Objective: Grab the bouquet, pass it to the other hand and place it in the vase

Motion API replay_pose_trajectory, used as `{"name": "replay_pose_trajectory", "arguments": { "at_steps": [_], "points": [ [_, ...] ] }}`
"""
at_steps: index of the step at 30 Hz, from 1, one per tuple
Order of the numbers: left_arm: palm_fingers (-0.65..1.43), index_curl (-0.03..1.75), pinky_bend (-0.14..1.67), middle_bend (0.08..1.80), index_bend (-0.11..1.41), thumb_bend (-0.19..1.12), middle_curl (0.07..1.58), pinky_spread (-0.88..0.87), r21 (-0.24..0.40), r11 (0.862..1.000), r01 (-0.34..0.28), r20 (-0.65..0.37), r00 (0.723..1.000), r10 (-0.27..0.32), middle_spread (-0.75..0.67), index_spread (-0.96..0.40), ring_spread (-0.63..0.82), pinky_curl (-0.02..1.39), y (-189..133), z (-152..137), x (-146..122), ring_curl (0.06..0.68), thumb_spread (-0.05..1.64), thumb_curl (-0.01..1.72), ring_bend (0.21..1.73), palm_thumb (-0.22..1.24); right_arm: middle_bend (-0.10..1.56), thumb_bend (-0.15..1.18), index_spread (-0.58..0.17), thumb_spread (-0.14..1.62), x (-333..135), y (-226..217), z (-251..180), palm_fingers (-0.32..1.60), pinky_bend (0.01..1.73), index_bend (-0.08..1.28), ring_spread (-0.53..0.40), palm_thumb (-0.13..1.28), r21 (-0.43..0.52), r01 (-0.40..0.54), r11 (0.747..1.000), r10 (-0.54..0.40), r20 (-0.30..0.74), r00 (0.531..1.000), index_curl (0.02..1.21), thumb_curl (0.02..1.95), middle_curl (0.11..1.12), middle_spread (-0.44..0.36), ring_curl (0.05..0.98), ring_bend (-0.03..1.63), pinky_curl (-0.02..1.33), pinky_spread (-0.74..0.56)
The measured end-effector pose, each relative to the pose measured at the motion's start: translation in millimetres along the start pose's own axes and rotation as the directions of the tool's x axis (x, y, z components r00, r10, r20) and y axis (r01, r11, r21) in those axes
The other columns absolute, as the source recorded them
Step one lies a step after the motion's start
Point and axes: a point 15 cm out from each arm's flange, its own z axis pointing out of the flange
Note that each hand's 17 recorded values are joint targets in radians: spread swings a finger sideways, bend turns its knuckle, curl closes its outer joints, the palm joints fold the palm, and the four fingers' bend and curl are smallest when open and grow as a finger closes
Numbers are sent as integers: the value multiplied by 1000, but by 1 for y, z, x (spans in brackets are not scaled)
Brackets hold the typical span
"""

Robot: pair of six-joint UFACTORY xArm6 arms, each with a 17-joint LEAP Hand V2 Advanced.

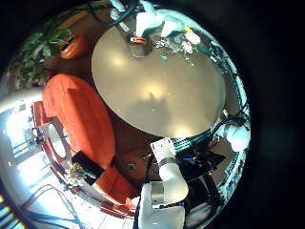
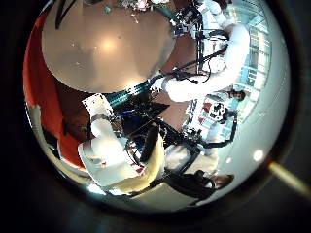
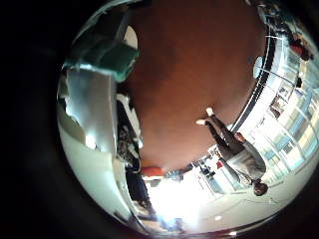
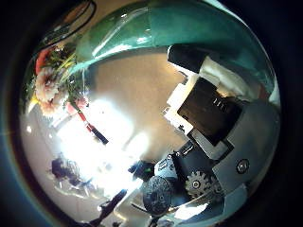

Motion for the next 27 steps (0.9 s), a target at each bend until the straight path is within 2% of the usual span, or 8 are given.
{"name": "replay_pose_trajectory", "arguments": {
  "at_steps": [3, 4, 8, 10, 13, 18, 22, 27],
  "points": [
    [-44, 281, 194, 182, 158, -25, 269, 569, 0, 1000, 0, -1, 1000, 0, 476, 28, 603, 300, 0, -1, 0, 225, 1046, 304, 374, 229, 824, 4, -487, 942, 1, 0, -7, 1277, 1053, 598, -288, 934, 22, -2, 1000, 2, -6, 1000, 624, 495, 745, -287, 557, 1118, 508, -375],
    [-44, 282, 194, 182, 158, -25, 269, 569, 1, 1000, -2, 0, 1000, 2, 476, 28, 603, 299, 1, -1, -1, 225, 1046, 304, 374, 229, 878, 6, -490, 936, 1, 0, -14, 1246, 1129, 677, -288, 967, 47, -4, 999, 4, -11, 1000, 676, 510, 785, -293, 581, 1156, 542, -359],
    [-44, 282, 194, 182, 158, -25, 268, 569, 6, 1000, 1, -2, 1000, -1, 476, 28, 603, 299, 2, -2, -2, 224, 1046, 304, 374, 229, 1060, 3, -458, 957, 6, -3, -29, 1232, 1250, 894, -277, 1017, 167, -18, 986, 20, -13, 1000, 803, 544, 873, -278, 644, 1238, 619, -305],
    [-43, 282, 193, 185, 157, -25, 269, 569, 12, 1000, 6, -5, 1000, -6, 475, 28, 603, 299, 2, -4, -5, 224, 1046, 304, 373, 229, 1128, 4, -431, 967, 8, -3, -39, 1220, 1278, 973, -271, 1044, 273, -37, 961, 35, 10, 999, 849, 558, 899, -265, 671, 1282, 648, -279],
    [-42, 284, 193, 183, 159, -25, 270, 568, 26, 1000, 11, -6, 1000, -11, 475, 31, 603, 298, 3, -8, -10, 225, 1046, 304, 376, 229, 1203, 29, -391, 975, 6, 18, -54, 1184, 1308, 1048, -254, 1113, 411, -78, 908, 51, 75, 996, 891, 593, 917, -239, 706, 1332, 688, -253],
    [-33, 287, 194, 184, 162, -24, 273, 568, 58, 998, 12, -14, 1000, -11, 468, 33, 602, 297, 2, -18, -11, 226, 1048, 304, 373, 229, 1272, 26, -336, 958, -9, 64, -109, 1155, 1323, 1110, -233, 1155, 563, -54, 825, -11, 112, 994, 924, 642, 919, -203, 739, 1382, 736, -220],
    [-23, 291, 194, 187, 164, -25, 277, 567, 90, 996, 8, -34, 999, -5, 462, 33, 594, 296, -1, -27, -8, 227, 1058, 301, 376, 231, 1297, 12, -308, 947, -26, 93, -128, 1143, 1321, 1133, -225, 1155, 584, -61, 810, -76, 207, 975, 931, 678, 911, -183, 751, 1397, 763, -206],
    [-2, 301, 190, 193, 175, -23, 285, 560, 122, 992, 17, -75, 997, -8, 451, 43, 591, 295, -4, -36, -9, 230, 1062, 301, 382, 235, 1325, -2, -276, 932, -41, 133, -185, 1133, 1307, 1153, -217, 1158, 638, -95, 764, -165, 335, 928, 931, 738, 895, -163, 762, 1415, 800, -194]
  ]
}}
